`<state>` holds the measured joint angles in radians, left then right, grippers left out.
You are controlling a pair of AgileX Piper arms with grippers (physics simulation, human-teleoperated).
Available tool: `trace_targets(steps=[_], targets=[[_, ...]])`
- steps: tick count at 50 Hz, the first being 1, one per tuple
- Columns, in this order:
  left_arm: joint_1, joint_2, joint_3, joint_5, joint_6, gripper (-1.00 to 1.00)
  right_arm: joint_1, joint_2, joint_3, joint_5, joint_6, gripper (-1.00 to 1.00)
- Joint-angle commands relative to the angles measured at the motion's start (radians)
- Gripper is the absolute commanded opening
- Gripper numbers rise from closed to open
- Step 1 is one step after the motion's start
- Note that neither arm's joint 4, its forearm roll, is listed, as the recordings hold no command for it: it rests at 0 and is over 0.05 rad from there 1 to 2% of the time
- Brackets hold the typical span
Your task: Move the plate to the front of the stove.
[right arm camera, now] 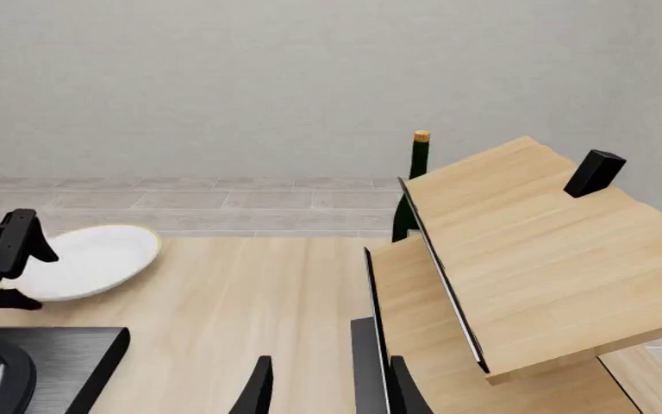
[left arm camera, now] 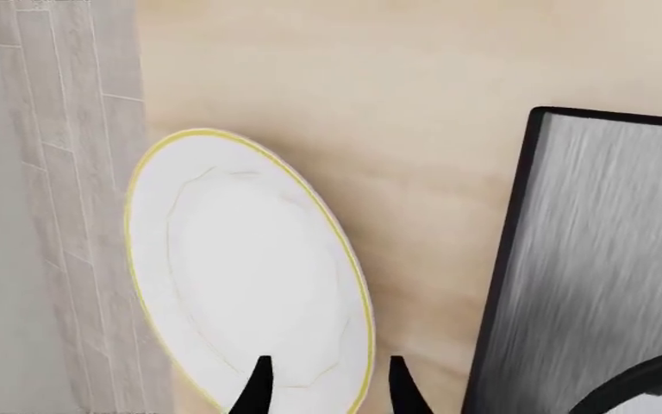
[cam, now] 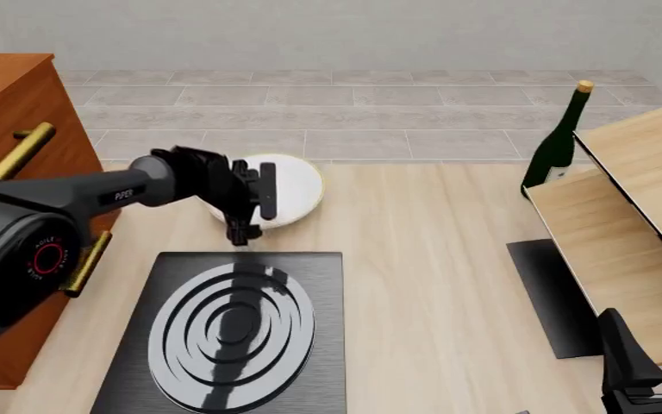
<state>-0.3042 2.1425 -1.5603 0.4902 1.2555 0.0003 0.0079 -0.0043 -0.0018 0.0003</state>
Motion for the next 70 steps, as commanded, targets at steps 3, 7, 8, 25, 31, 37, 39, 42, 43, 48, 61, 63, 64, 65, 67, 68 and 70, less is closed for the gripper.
trace_targets(steps=[3, 7, 8, 25, 31, 37, 39, 42, 43, 48, 61, 63, 64, 65, 67, 68, 70], targets=[[0.005, -0.053, 0.004, 0.016, 0.009, 1.0, 0.0, 0.0, 0.0, 0.0, 0.0, 1.0], [-0.001, -0.066, -0.011, 0.029, 0.001, 1.0, 0.0, 0.0, 0.0, 0.0, 0.0, 1.0], [-0.001, -0.074, -0.008, 0.028, 0.003, 1.0, 0.0, 0.0, 0.0, 0.0, 0.0, 1.0], [-0.005, -0.098, -0.099, 0.014, -0.016, 1.0, 0.0, 0.0, 0.0, 0.0, 0.0, 1.0], [0.001, -0.096, -0.117, -0.004, -0.019, 1.0, 0.0, 0.0, 0.0, 0.0, 0.0, 1.0], [0.012, -0.109, -0.103, -0.06, -0.011, 1.0, 0.0, 0.0, 0.0, 0.0, 0.0, 1.0], [0.016, -0.115, -0.1, -0.077, -0.009, 1.0, 0.0, 0.0, 0.0, 0.0, 0.0, 1.0], [0.021, -0.125, -0.085, -0.104, -0.004, 1.0, 0.0, 0.0, 0.0, 0.0, 0.0, 1.0], [0.024, -0.132, -0.073, -0.124, 0.004, 1.0, 0.0, 0.0, 0.0, 0.0, 0.0, 1.0], [0.029, -0.16, -0.032, -0.185, 0.016, 1.0, 0.0, 0.0, 0.0, 0.0, 0.0, 1.0], [0.048, -0.194, 0.006, -0.273, 0.01, 1.0, 0.0, 0.0, 0.0, 0.0, 0.0, 1.0], [0.053, -0.199, 0.007, -0.289, 0.008, 1.0, 0.0, 0.0, 0.0, 0.0, 0.0, 1.0], [0.051, -0.2, 0.002, -0.283, 0.002, 1.0, 0.0, 0.0, 0.0, 0.0, 0.0, 1.0], [0.049, -0.208, 0.009, -0.293, 0.001, 1.0, 0.0, 0.0, 0.0, 0.0, 0.0, 1.0], [0.049, -0.214, 0.009, -0.299, -0.004, 1.0, 0.0, 0.0, 0.0, 0.0, 0.0, 1.0], [0.046, -0.216, 0.01, -0.302, -0.005, 1.0, 0.0, 0.0, 0.0, 0.0, 0.0, 1.0], [0.049, -0.223, 0.025, -0.324, 0.003, 1.0, 0.0, 0.0, 0.0, 0.0, 0.0, 1.0]])
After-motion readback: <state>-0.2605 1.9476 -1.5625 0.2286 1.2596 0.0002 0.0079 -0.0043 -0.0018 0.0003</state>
